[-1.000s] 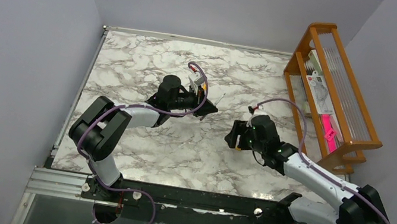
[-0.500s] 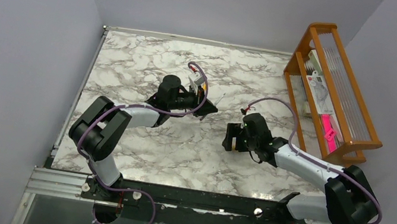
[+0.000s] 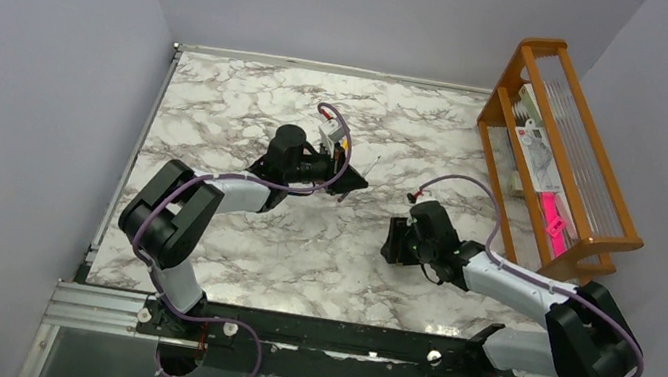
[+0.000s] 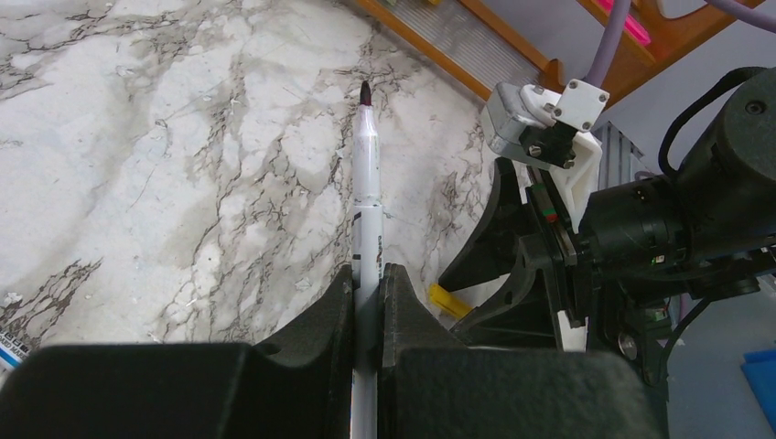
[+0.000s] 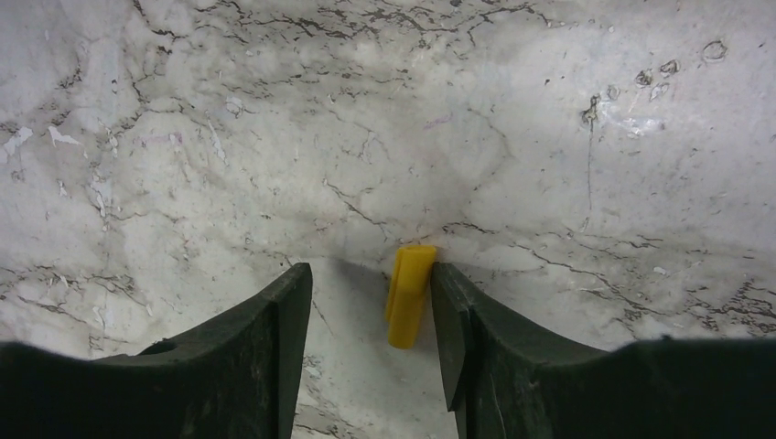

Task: Insert the pens into the pen caps

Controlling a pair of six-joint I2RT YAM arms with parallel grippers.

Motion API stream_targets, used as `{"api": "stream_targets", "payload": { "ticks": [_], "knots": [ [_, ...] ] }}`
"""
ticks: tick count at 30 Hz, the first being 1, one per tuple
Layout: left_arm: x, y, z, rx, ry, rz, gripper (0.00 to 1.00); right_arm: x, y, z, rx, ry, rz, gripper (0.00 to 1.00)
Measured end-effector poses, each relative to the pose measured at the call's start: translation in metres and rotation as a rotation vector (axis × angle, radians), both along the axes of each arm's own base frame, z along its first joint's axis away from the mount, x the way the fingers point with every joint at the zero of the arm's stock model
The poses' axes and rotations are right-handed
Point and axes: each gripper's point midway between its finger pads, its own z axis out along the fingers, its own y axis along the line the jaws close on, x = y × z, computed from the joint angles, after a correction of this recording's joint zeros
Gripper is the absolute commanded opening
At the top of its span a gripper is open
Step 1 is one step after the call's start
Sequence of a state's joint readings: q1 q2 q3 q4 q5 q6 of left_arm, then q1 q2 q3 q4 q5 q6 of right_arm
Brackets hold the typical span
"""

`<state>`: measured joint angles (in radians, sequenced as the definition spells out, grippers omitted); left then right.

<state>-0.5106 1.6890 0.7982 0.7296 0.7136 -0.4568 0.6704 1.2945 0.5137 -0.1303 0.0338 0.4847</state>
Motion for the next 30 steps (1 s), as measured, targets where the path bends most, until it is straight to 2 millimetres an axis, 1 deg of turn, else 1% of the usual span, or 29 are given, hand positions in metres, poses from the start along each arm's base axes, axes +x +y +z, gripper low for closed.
{"api": "stream_targets", "payload": {
  "ticks": [9,15,18,22,25,29,30],
  "knots": [
    [0.0,0.0,0.0,-0.001,0.001,0.0,0.0,-0.006,0.003,-0.001,-0.01,-0.001,-0.015,0.51],
    [0.0,0.0,0.0,-0.002,0.005,0.0,0.0,-0.008,0.006,-0.003,-0.096,-0.025,-0.03,0.51],
    [0.0,0.0,0.0,-0.002,0.005,0.0,0.0,-0.007,0.008,-0.005,-0.146,-0.029,-0.053,0.42],
    [0.0,0.0,0.0,-0.002,0.005,0.0,0.0,-0.004,0.005,-0.007,-0.22,-0.027,-0.107,0.3],
    [0.0,0.0,0.0,-0.002,0.005,0.0,0.0,-0.001,0.007,-0.007,-0.242,-0.025,-0.134,0.21],
    [0.0,0.0,0.0,-0.002,0.005,0.0,0.0,-0.001,0.011,-0.007,-0.252,-0.028,-0.151,0.02],
    [0.0,0.0,0.0,-0.002,0.005,0.0,0.0,-0.001,0.011,-0.007,-0.252,-0.029,-0.154,0.01]
  ]
}}
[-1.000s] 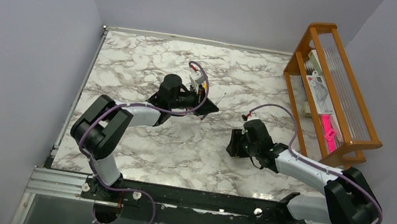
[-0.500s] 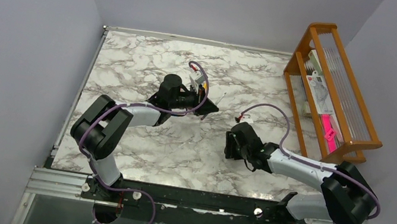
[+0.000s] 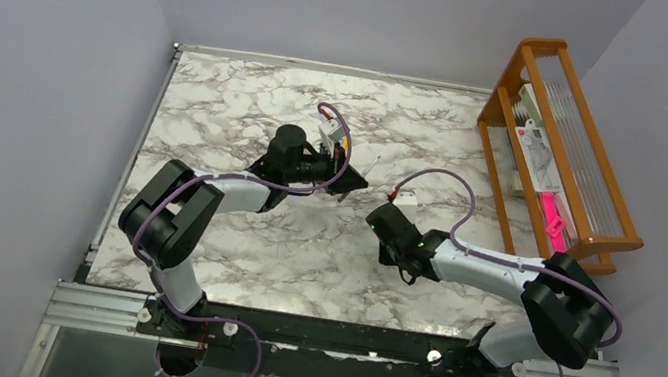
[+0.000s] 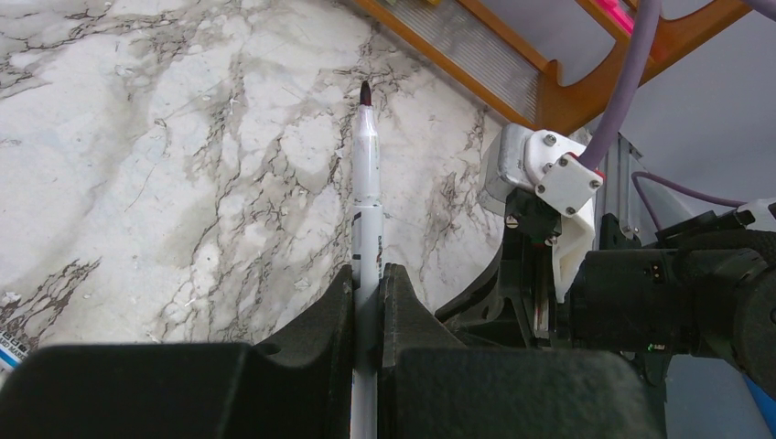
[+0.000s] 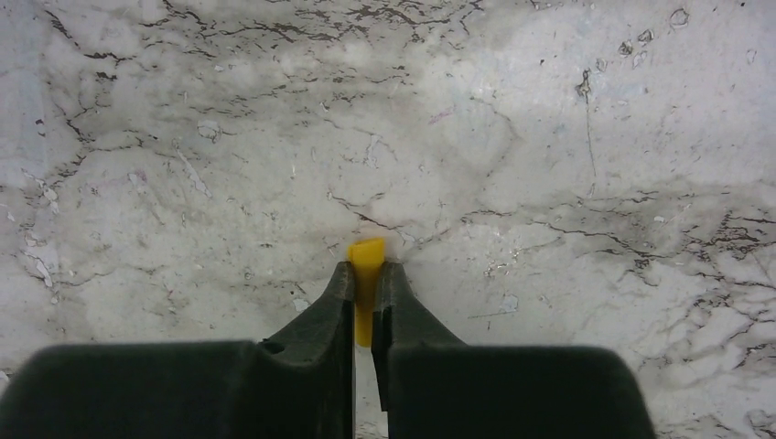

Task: Insert the pens into the pen caps

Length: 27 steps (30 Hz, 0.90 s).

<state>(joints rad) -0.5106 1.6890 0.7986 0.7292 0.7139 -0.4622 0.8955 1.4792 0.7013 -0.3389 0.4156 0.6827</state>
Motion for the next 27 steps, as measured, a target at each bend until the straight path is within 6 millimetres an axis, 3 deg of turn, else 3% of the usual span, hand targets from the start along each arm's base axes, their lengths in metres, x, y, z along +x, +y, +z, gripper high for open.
{"api": "stream_targets", "payload": {
  "ticks": [7,10,14,18,24,27],
  "knots": [
    [0.0,0.0,0.0,-0.003,0.007,0.001,0.0,-0.003,0.0,0.004,0.034,-0.01,0.003,0.01],
    [-0.001,-0.001,0.002,-0.014,0.027,0.002,0.0,-0.005,-0.001,0.015,0.079,-0.045,0.008,0.01],
    [-0.003,-0.005,0.018,-0.093,0.054,0.002,0.0,0.014,0.01,0.064,0.246,-0.207,0.006,0.01],
    [-0.016,-0.012,0.032,-0.236,0.1,-0.015,0.0,0.05,0.008,0.114,0.392,-0.374,-0.064,0.01],
    [-0.046,-0.02,0.001,-0.363,0.311,-0.013,0.0,0.087,-0.005,0.154,0.501,-0.528,-0.151,0.01],
    [-0.058,-0.029,0.001,-0.384,0.345,-0.027,0.0,0.095,-0.006,0.178,0.561,-0.604,-0.161,0.01]
  ]
}}
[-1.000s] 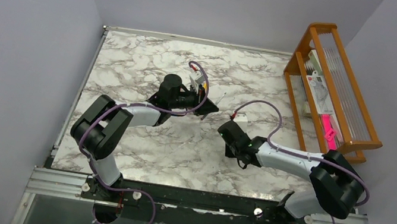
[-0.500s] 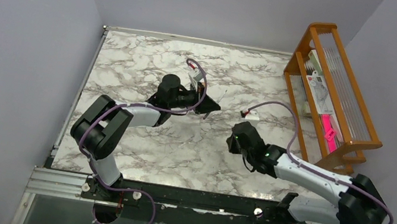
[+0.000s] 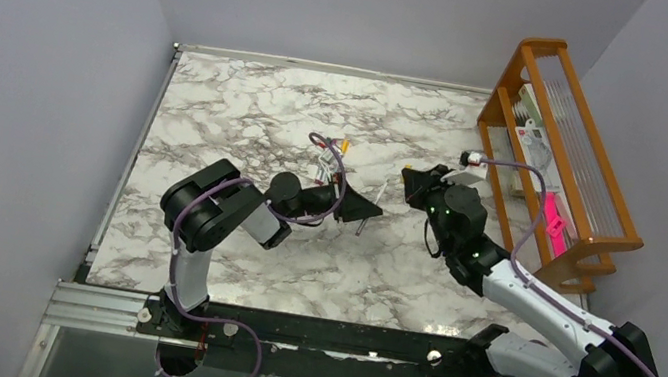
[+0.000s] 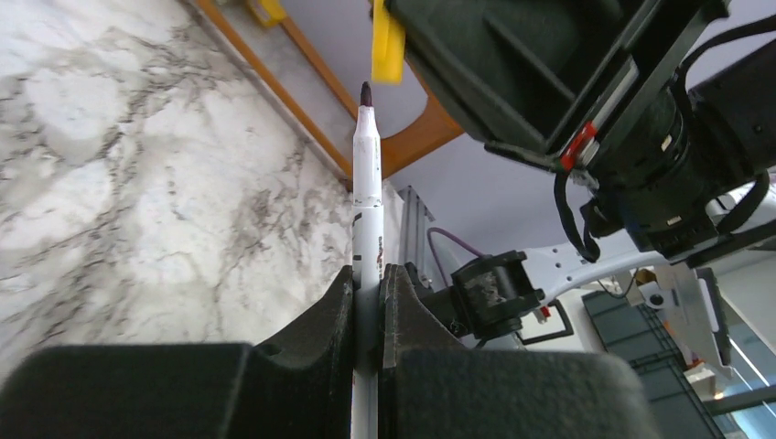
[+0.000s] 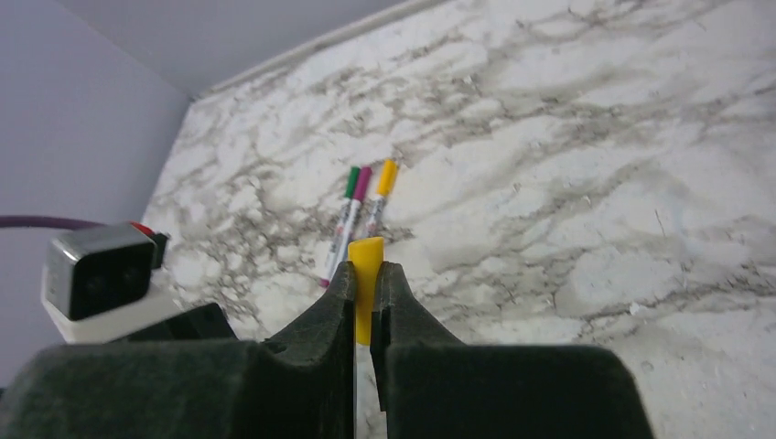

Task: Insert the pens into the pen caps

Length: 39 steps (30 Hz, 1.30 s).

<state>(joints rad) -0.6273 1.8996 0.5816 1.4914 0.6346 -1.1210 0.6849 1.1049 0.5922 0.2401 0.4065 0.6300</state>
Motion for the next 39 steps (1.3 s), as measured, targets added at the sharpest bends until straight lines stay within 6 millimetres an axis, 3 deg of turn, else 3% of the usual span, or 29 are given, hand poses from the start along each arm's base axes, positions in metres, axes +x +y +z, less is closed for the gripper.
{"api": "stream_targets", "payload": {
  "ticks": [5,13,25,39],
  "knots": [
    [-0.012,-0.01,0.009,-0.034,-0.01,-0.02,0.0,0.006,0.001,0.039,0.083,-0.128,-0.004,0.01],
    [-0.015,-0.015,0.01,-0.038,-0.008,-0.017,0.0,0.007,0.008,0.059,0.132,-0.194,0.026,0.01],
    [-0.013,-0.018,0.015,-0.049,-0.019,-0.011,0.0,0.0,0.011,0.033,0.131,-0.144,0.054,0.01],
    [-0.012,-0.02,0.02,-0.058,-0.028,-0.013,0.0,0.001,0.017,0.023,0.128,-0.121,0.078,0.01]
  ]
}}
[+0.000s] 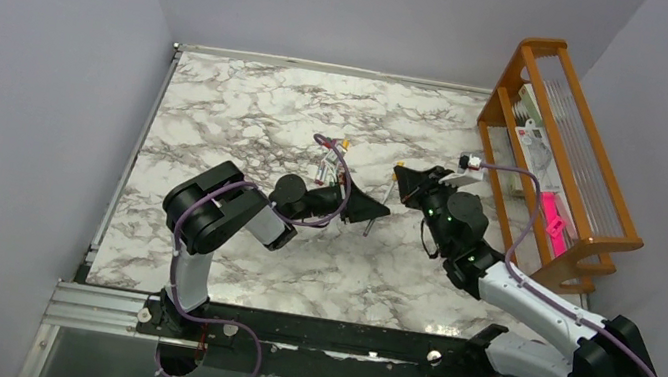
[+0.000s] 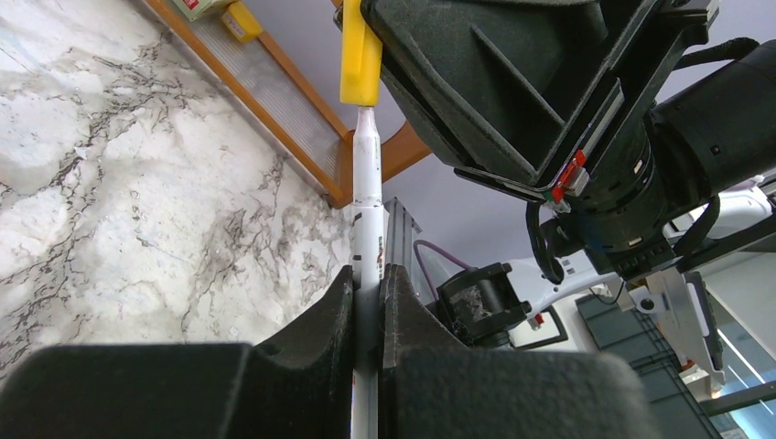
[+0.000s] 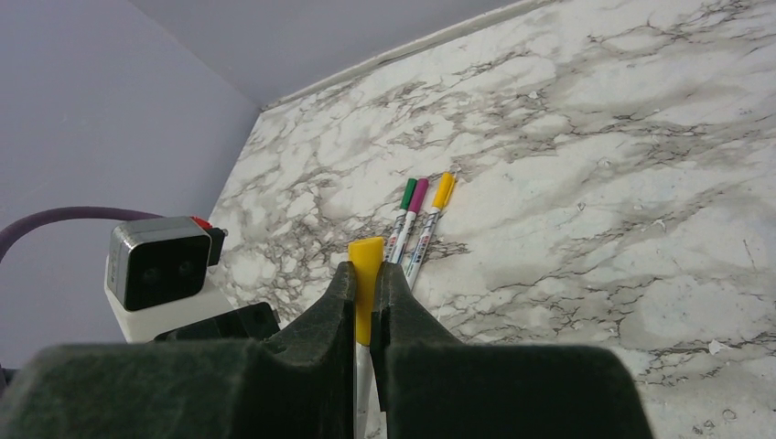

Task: Insert the pens into the pen caps

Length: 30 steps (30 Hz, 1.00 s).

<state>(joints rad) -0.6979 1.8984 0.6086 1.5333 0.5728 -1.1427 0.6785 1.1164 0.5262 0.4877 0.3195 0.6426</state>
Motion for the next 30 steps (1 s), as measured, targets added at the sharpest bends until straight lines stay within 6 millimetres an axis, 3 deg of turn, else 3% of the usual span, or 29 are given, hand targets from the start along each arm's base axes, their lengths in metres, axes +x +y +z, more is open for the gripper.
{"api": "stream_targets", "payload": {
  "ticks": [14,30],
  "knots": [
    [0.003,-0.001,0.002,-0.006,-0.002,0.012,0.0,-0.008,0.003,-0.002,0.045,0.027,0.029,0.01],
    [0.015,-0.011,0.027,-0.042,-0.1,0.024,0.0,-0.016,-0.001,0.01,0.169,0.026,0.049,0.01]
  ]
}}
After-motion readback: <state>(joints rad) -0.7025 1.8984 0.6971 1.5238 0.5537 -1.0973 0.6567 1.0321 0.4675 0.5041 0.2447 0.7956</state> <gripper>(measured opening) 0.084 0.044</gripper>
